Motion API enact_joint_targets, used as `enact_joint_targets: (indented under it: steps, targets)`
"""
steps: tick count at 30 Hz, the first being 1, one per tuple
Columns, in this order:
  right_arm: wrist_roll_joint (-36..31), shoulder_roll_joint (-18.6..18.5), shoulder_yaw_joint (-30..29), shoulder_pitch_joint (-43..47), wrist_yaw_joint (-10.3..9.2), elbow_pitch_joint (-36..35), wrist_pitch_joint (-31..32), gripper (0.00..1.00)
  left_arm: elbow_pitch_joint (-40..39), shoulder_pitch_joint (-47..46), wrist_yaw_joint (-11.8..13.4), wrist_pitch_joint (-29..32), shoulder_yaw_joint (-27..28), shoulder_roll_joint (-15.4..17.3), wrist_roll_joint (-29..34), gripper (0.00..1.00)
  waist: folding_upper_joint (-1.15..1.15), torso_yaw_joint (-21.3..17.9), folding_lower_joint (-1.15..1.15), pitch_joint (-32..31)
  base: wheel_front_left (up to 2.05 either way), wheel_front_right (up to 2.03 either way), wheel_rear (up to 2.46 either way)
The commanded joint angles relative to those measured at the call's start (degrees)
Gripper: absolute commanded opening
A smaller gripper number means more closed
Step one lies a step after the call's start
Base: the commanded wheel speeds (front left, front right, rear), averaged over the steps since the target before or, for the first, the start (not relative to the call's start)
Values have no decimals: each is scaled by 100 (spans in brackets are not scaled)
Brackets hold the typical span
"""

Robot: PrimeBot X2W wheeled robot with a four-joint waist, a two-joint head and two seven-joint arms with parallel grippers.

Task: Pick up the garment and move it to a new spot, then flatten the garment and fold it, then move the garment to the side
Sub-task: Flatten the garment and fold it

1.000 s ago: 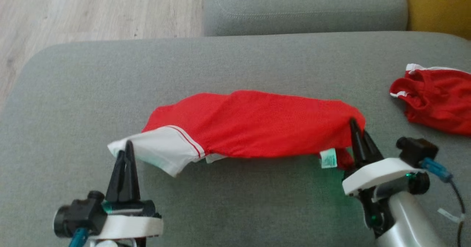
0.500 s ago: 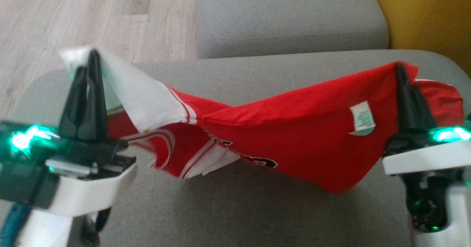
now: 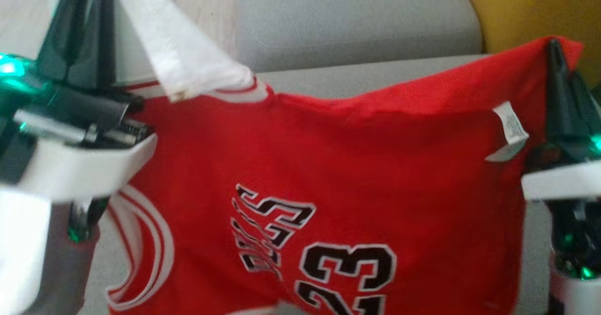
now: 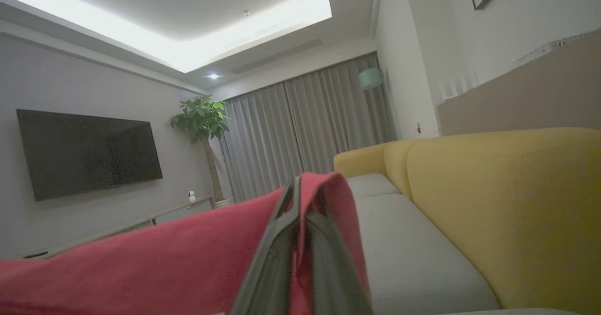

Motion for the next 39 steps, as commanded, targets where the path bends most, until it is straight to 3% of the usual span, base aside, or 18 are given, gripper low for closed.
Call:
enact_joint_targets:
  steps: [1, 5, 11, 16, 19, 30, 39]
  targets:
    - [18, -22, 152, -483, 39, -8, 45, 0, 88, -412, -41, 64, 217, 117, -71, 0, 0, -33, 0, 133, 0, 0, 0]
    - [-142, -22, 331, -1302, 39, 1005, 96, 0, 977, -923, -219, 43, 147, 113, -175, 0, 0, -98, 0, 501, 0, 0, 0]
    - [-595, -220, 434, -3485, 39, 2961, -352, 0, 2549, -2590, -420, -222, -31, 74, 14, 0, 0, -54, 0, 1127, 0, 0, 0]
    - [-1100, -283, 235, -5262, 39, 4553, -1112, 0, 3824, -4060, -334, -871, -8, -254, 164, 0, 0, 107, 0, 1409, 0, 0, 0]
    - [-1347, -243, 51, -5829, 39, 5304, -1467, 0, 4337, -4416, -300, -1198, -22, -497, 115, 0, 0, 252, 0, 1575, 0, 0, 0]
    - [-1313, -170, 300, -5340, 39, 7152, -1861, 0, 4991, -3003, -420, -1557, -261, -945, -319, 0, 0, 460, 0, 2480, 0, 0, 0]
    - [-749, -194, 657, -4708, 39, 7503, -2165, 0, 4706, -1810, -349, -1693, -114, -870, -428, 0, 0, 374, 0, 2559, 0, 0, 0]
